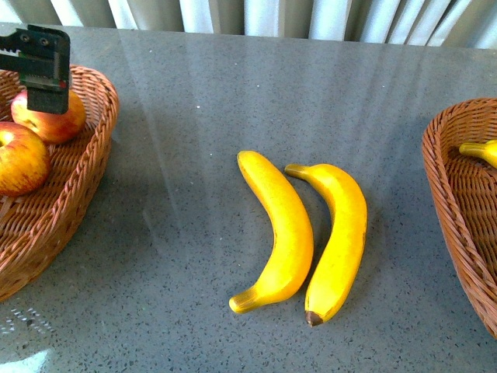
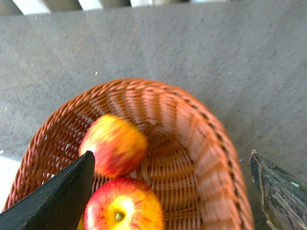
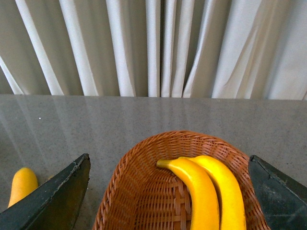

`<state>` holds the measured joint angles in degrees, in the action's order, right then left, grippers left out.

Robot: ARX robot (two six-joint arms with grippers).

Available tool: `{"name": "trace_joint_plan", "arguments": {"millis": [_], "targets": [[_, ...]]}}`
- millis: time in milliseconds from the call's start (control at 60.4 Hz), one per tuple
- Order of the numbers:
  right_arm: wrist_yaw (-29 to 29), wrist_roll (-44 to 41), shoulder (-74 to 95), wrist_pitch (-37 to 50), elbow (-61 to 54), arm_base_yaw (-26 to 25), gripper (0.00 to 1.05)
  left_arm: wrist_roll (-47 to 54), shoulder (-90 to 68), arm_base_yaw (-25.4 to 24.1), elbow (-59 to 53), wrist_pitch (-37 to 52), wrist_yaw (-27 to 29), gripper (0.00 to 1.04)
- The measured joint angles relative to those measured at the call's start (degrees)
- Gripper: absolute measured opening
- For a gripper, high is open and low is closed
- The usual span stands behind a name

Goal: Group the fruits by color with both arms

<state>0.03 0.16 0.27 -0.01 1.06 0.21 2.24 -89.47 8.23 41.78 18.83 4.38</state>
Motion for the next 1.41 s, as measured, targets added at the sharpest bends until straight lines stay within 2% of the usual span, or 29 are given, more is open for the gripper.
{"name": "trace_joint_plan", "arguments": {"millis": [232, 265, 348, 398, 480, 762, 1358, 1408], "targets": [[0.0, 0.0, 0.0, 0.0, 0.0, 0.0, 0.96, -3.2, 14.1, -0.9, -3.8, 0.6, -5.7, 0.95], [0.0, 0.0, 0.0, 0.0, 0.0, 0.0, 0.96, -2.9, 16.7, -1.4, -7.6, 9.2, -1.4, 0.86], [0.0, 0.0, 0.0, 0.0, 0.0, 0.0, 0.96, -2.9, 22.4, -3.7, -14.4, 18.5, -1.0, 0.72], [0.0, 0.0, 0.0, 0.0, 0.0, 0.0, 0.96, -2.9, 27.2, -6.2, -18.0, 18.5, -3.6, 0.63], [0.0, 0.0, 0.0, 0.0, 0.0, 0.0, 0.96, -2.8, 34.6, -7.9, -23.7, 17.3, -3.7, 0.49], [0.0, 0.0, 0.0, 0.0, 0.0, 0.0, 0.96, -2.8, 46.1, -8.1, -33.0, 15.6, -4.4, 0.01], [0.0, 0.0, 0.0, 0.0, 0.0, 0.0, 0.96, -2.6, 62.3, -8.1, -39.3, 5.7, -4.4, 0.02], [0.0, 0.0, 0.0, 0.0, 0.0, 0.0, 0.96, -2.6, 62.8, -8.1, -40.5, 7.1, -4.4, 0.02]]}}
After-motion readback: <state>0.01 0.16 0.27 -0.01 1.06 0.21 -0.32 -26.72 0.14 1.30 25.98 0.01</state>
